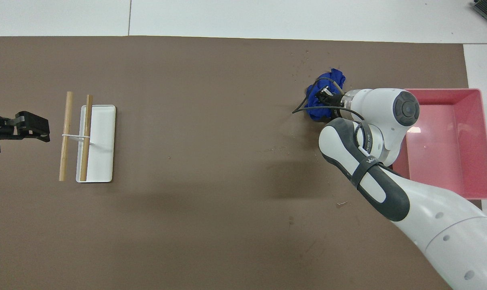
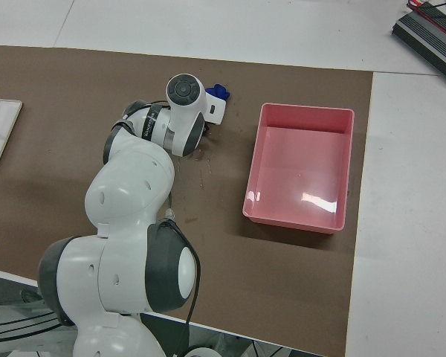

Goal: Wipe water with towel using both arms

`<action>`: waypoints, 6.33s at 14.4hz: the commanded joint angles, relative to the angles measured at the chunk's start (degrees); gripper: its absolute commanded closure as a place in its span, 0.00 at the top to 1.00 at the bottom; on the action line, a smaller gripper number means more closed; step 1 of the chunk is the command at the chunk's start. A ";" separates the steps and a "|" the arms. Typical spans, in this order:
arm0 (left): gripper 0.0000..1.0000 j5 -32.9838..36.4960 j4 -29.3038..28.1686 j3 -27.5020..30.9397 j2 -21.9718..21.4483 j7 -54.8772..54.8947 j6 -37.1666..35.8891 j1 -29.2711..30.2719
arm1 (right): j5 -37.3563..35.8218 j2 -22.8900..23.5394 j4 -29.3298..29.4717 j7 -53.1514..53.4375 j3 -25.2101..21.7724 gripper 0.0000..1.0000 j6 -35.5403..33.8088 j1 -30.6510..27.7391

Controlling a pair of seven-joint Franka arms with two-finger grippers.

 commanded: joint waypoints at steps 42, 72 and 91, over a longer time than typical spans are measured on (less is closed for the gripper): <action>1.00 -4.53 1.13 1.97 0.66 2.81 1.99 -4.42 | -19.21 -19.86 -11.33 -36.94 -0.64 0.00 -26.32 -27.64; 1.00 -4.53 1.57 2.05 0.84 2.90 3.31 -4.16 | -23.25 -26.36 20.04 -33.77 1.64 1.00 -63.84 -12.96; 1.00 -4.53 0.78 2.23 0.40 3.60 2.79 -4.16 | -22.55 -29.79 14.76 -36.50 1.20 1.00 -64.46 -13.14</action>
